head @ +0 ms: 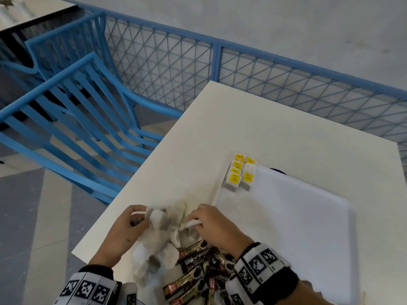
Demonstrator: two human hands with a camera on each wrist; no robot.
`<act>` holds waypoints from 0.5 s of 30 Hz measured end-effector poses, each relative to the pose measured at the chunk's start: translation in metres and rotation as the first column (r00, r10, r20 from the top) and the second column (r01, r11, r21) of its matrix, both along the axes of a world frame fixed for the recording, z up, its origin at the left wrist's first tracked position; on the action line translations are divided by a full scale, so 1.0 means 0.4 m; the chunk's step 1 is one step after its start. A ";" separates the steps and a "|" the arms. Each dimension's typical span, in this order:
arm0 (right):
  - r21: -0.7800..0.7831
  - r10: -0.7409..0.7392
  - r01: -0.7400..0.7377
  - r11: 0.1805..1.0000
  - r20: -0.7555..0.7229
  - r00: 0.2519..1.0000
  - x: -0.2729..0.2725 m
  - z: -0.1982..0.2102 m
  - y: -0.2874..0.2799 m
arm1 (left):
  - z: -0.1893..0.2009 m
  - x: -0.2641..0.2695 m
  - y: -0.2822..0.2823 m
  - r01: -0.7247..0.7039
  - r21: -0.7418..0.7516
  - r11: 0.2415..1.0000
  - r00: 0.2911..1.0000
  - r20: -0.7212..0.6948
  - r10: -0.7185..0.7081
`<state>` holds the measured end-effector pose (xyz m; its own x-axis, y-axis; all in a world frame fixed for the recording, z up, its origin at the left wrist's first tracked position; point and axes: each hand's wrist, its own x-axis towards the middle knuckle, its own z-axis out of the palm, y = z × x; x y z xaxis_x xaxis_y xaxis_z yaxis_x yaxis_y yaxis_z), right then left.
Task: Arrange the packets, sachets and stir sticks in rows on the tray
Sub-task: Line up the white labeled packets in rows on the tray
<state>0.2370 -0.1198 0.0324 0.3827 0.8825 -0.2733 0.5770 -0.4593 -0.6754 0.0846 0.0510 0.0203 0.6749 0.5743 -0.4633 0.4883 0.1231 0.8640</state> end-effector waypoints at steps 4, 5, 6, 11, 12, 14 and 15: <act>0.108 -0.137 0.144 0.984 -0.067 0.988 0.041 0.040 -0.039 | 0.013 0.010 0.001 0.000 0.008 1.000 0.999 0.049 0.000; 0.124 -0.169 0.180 0.976 -0.092 0.981 0.050 0.049 -0.048 | 0.021 0.016 -0.002 0.006 0.014 1.000 0.998 0.068 -0.007; 0.132 -0.191 0.206 0.970 -0.114 0.975 0.056 0.058 -0.056 | 0.031 0.023 -0.006 0.017 0.014 1.000 0.996 0.092 -0.018; 0.126 -0.159 0.203 0.971 -0.295 0.942 0.063 0.097 -0.080 | 0.067 0.080 -0.046 0.135 0.006 0.991 0.973 0.191 -0.134; 0.124 -0.155 0.206 0.971 -0.332 0.931 0.061 0.102 -0.081 | 0.075 0.095 -0.060 0.164 -0.004 0.986 0.965 0.209 -0.160; 0.127 -0.171 0.235 0.964 -0.383 0.908 0.055 0.102 -0.082 | 0.086 0.125 -0.085 0.228 -0.047 0.973 0.945 0.251 -0.209; 0.133 -0.186 0.258 0.957 -0.401 0.897 0.053 0.098 -0.081 | 0.091 0.138 -0.096 0.259 -0.069 0.963 0.935 0.270 -0.232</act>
<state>0.2583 -0.1522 0.0716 0.4726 0.8343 -0.2841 0.1570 -0.3968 -0.9044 0.1396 0.0126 0.0567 0.8925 0.3348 -0.3021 0.2771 0.1213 0.9531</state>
